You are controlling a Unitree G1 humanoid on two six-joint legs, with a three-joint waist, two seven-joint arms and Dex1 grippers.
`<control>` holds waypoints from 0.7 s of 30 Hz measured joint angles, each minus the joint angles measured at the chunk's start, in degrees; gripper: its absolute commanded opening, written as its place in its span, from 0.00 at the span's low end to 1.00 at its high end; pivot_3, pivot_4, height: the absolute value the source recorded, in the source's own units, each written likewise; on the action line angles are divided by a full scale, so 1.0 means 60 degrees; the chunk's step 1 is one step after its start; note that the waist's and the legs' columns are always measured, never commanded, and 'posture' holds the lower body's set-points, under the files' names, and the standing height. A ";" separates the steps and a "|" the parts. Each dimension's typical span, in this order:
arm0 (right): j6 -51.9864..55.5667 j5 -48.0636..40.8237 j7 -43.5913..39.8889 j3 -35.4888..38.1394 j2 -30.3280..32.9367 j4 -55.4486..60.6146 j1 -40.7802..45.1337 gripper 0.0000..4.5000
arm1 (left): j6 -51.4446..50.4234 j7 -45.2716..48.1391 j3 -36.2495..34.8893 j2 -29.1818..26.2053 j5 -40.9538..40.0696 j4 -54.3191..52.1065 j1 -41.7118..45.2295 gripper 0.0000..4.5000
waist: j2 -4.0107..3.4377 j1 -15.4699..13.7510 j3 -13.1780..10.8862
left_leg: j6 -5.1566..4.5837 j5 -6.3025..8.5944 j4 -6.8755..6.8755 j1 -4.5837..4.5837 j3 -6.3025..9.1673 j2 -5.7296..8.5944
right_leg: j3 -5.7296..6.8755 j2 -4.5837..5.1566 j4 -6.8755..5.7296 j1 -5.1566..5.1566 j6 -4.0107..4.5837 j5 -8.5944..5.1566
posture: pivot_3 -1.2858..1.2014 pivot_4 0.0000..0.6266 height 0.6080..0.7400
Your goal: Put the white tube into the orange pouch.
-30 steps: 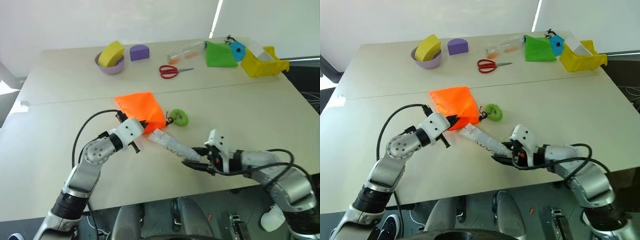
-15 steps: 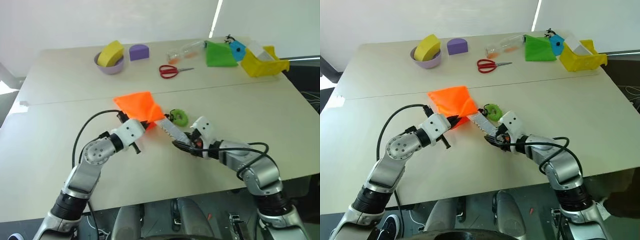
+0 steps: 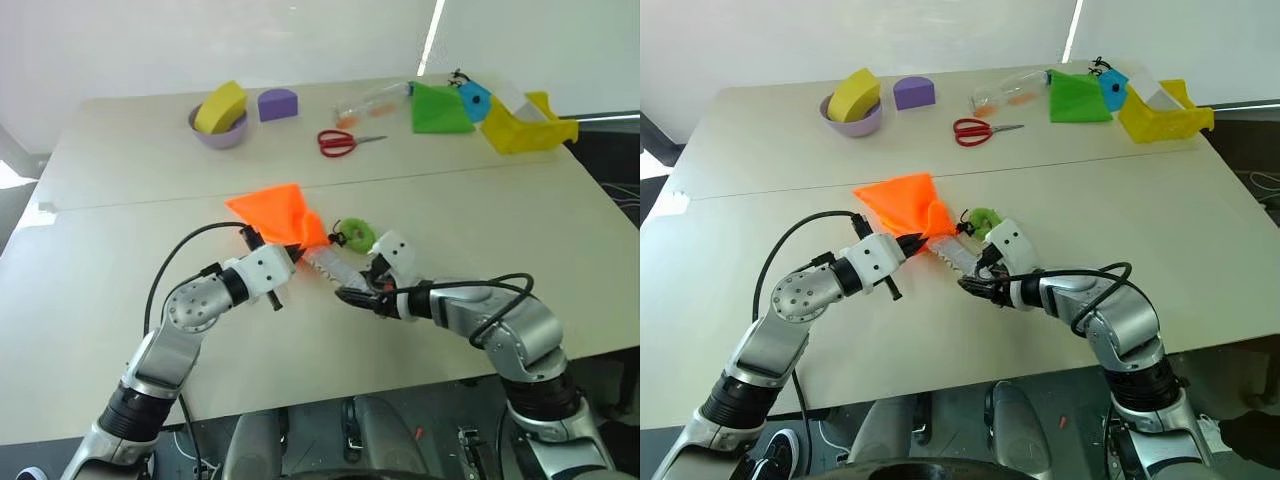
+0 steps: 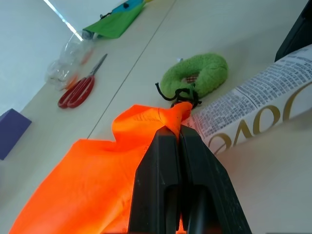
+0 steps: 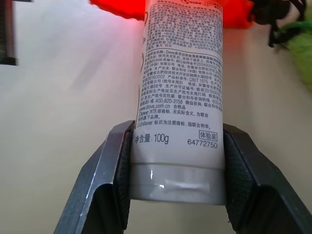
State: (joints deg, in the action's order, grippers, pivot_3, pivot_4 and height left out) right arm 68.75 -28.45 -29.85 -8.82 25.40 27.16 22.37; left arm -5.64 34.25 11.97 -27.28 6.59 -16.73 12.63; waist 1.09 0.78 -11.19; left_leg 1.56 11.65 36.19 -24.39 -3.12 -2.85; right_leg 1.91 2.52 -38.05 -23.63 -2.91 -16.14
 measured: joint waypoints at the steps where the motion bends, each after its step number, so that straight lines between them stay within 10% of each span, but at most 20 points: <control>1: -0.0001 0.0003 -0.0027 -0.0105 0.0041 0.0038 0.0067 0.41 | 0.0015 0.0002 0.0019 0.0019 0.0001 0.0000 0.0000 0.00 | 0.0000 -0.0011 0.0000 | 0.0000 0.0000 0.0000 0.0000 0.0001 0.0000 | 0.0000 0.0000 0.0000 0.0000 0.0000 0.0000 | 0.52 0.24 1.00; 21: -0.0784 0.1184 0.1678 -0.0433 -0.1486 -0.2060 0.1082 0.41 | 0.0426 0.0324 0.0033 -0.0022 -0.0188 -0.0089 -0.0154 0.00 | 0.0003 0.0005 0.0002 | -0.0005 0.0002 0.0002 -0.0011 -0.0012 0.0002 | -0.0003 0.0002 0.0000 -0.0010 -0.0014 0.0009 | 0.52 0.24 1.00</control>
State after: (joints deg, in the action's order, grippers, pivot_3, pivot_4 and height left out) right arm 64.05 -21.35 -19.78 -11.42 16.49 14.80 28.86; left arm -3.08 36.20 12.16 -27.42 5.47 -17.26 11.70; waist 1.11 0.81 -11.18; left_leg 1.53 11.66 36.20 -24.46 -3.19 -2.84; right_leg 1.89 2.53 -38.05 -23.68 -3.00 -16.09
